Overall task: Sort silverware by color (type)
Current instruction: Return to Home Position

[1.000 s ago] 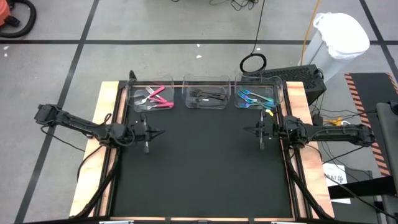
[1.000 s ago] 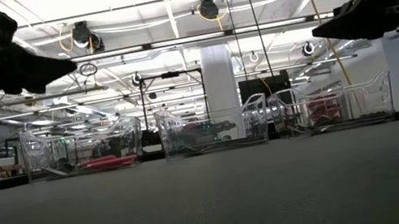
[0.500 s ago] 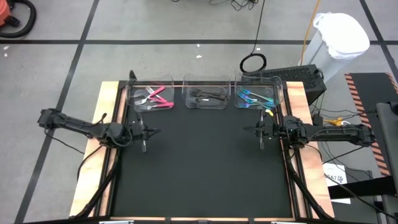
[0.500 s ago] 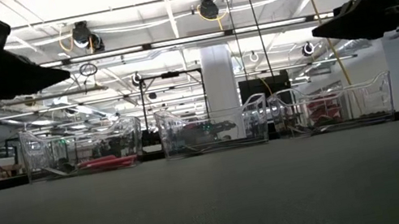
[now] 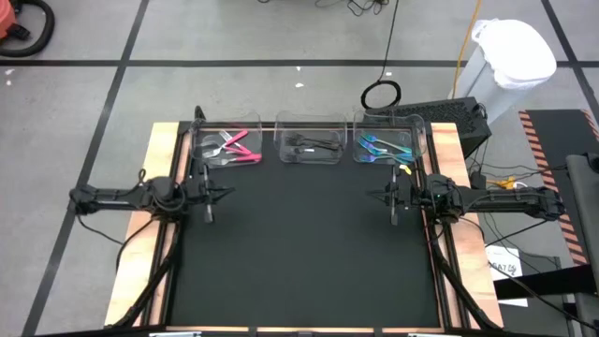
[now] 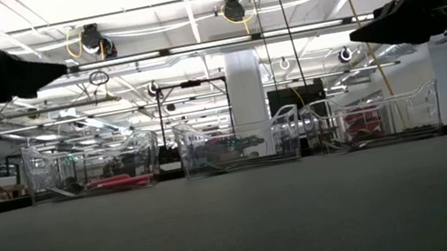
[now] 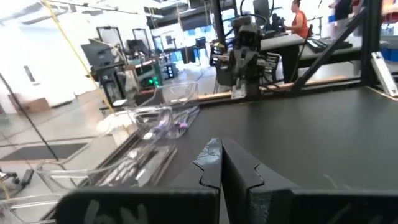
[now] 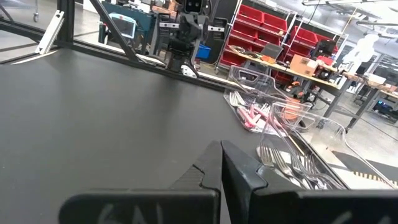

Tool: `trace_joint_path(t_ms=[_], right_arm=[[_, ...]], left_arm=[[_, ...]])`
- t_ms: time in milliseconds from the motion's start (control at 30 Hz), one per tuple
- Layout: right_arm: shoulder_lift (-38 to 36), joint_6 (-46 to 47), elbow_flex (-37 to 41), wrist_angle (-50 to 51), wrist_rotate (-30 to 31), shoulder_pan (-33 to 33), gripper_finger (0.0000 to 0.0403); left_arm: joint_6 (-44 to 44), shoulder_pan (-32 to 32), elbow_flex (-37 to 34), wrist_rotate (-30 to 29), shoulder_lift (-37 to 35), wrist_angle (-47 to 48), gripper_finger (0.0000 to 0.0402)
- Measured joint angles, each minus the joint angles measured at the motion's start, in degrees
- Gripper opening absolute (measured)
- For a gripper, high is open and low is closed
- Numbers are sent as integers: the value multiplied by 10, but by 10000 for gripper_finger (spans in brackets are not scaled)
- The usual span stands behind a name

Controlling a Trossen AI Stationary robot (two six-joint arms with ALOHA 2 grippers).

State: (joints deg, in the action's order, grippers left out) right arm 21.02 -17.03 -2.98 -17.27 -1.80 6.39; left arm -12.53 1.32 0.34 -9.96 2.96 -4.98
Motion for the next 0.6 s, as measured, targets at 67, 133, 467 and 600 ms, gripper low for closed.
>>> trace_joint_path(t_ms=[67, 133, 467, 600], right_arm=[[0, -1, 0, 0, 0, 0, 0], [0, -3, 0, -2, 0, 0, 0], [2, -6, 0, -7, 0, 0, 0], [3, -3, 0, -6, 0, 0, 0]], left_arm=[[12, -17, 0, 28, -27, 26, 3], [18, -32, 0, 54, -29, 30, 3], [32, -91, 0, 151, -29, 37, 3], [57, -99, 0, 160, -29, 36, 3]])
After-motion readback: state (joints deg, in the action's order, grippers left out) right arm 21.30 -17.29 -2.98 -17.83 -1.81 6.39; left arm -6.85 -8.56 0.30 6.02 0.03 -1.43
